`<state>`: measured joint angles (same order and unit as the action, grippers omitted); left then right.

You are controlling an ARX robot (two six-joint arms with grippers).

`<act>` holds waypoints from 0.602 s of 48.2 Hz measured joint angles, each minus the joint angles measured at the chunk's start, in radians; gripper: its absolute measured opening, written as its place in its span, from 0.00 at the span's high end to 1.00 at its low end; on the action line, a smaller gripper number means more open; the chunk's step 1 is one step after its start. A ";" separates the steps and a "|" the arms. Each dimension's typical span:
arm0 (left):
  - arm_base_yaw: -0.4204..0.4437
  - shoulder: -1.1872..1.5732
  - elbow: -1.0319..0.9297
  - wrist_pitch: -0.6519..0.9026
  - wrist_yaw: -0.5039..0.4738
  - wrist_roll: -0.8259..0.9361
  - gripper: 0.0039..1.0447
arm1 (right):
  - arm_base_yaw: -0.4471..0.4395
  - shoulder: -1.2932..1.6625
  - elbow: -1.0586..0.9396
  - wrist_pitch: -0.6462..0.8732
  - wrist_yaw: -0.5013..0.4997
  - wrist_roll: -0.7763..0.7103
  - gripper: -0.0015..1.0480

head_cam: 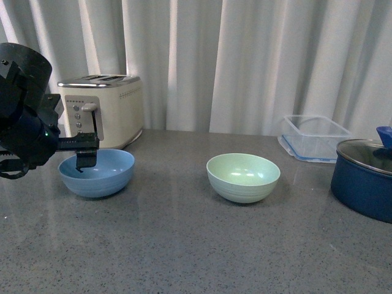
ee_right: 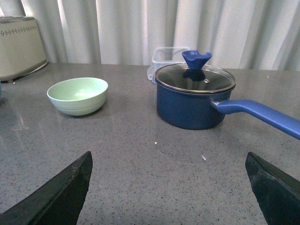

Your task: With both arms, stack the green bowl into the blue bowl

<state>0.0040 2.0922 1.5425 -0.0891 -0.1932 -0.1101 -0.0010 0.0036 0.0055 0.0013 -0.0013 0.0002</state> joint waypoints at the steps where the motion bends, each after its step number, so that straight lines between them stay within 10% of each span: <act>1: -0.002 0.004 0.003 0.000 -0.005 0.000 0.06 | 0.000 0.000 0.000 0.000 0.000 0.000 0.10; 15: -0.027 0.039 0.023 -0.020 -0.041 -0.023 0.06 | 0.000 0.000 0.000 0.000 0.000 0.000 0.10; 29: -0.036 0.040 0.025 -0.023 -0.077 -0.026 0.43 | 0.000 0.000 0.000 0.000 0.000 0.000 0.10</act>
<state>-0.0322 2.1319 1.5677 -0.1123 -0.2707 -0.1364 -0.0010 0.0036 0.0055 0.0013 -0.0013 -0.0002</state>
